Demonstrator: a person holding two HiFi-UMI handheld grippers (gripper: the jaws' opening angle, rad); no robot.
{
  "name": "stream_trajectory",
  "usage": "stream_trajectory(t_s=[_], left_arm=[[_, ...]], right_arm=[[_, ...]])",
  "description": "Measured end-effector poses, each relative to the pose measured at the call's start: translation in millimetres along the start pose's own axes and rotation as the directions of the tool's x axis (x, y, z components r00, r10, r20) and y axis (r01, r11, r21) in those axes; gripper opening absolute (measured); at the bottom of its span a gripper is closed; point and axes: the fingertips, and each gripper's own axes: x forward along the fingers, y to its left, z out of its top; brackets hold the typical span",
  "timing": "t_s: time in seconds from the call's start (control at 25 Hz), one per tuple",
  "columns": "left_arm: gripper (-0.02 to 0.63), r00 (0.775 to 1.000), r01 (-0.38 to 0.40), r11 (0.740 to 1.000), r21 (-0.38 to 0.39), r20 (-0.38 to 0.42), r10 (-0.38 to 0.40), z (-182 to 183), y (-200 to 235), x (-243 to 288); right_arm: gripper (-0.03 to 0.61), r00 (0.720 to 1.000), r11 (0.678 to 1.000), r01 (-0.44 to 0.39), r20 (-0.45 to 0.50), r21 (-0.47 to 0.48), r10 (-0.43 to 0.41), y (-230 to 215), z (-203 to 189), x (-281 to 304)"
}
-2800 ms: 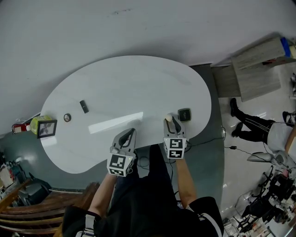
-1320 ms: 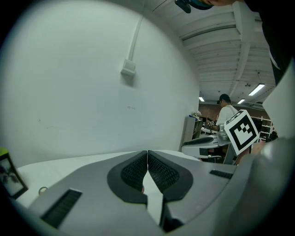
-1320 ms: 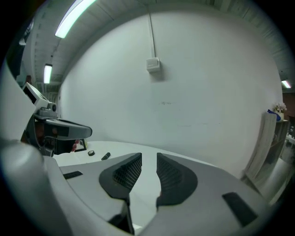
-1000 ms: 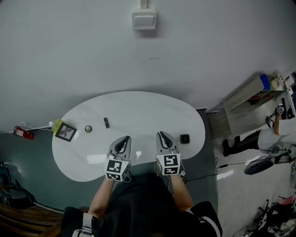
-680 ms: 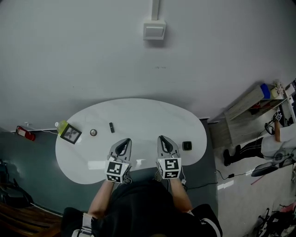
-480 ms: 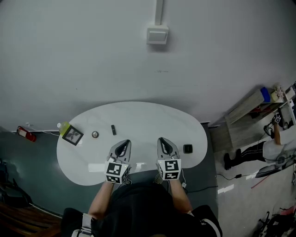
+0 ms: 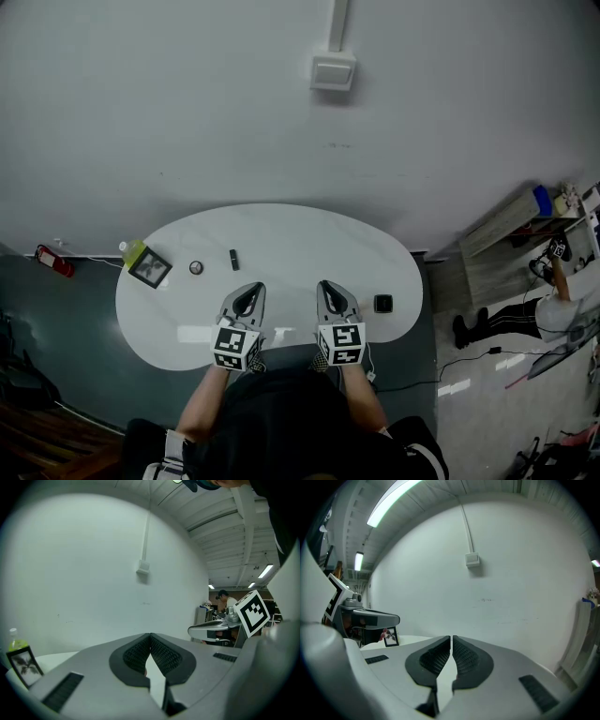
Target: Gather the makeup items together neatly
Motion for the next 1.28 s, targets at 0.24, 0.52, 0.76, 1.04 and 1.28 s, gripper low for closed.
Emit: stream_trajectory(t_s=[0.24,0.52,0.76,1.04,1.28], left_arm=[[0.02,0.999,-0.038,0.999,-0.013,-0.005,0.038,-3,14,-7],[0.02,0.992,-0.125,0.991,-0.044,-0.019,0.124,-17,49,-28],[0.02,0.978,-0.206,0.975,-0.087,-0.041,0.203,-33,92,-49],[0.02,0.964,-0.261,0.956,-0.131,-0.079,0.252,-55,144,-61],[0.02,0.955,-0.28,0.95,-0.139,-0.136,0.262,-85,185,-57]], right_arm=[[0.041,0.999,0.999,-0.043,-0.023,-0.007,0.043,15,-4,11],[0.041,0.991,0.992,-0.123,-0.05,-0.029,0.121,49,-7,35],[0.041,0.978,0.979,-0.199,-0.081,-0.042,0.195,90,-9,66],[0.041,0.955,0.96,-0.272,-0.143,-0.065,0.261,140,-18,112],[0.041,0.939,0.955,-0.292,-0.207,-0.049,0.276,166,-43,158]])
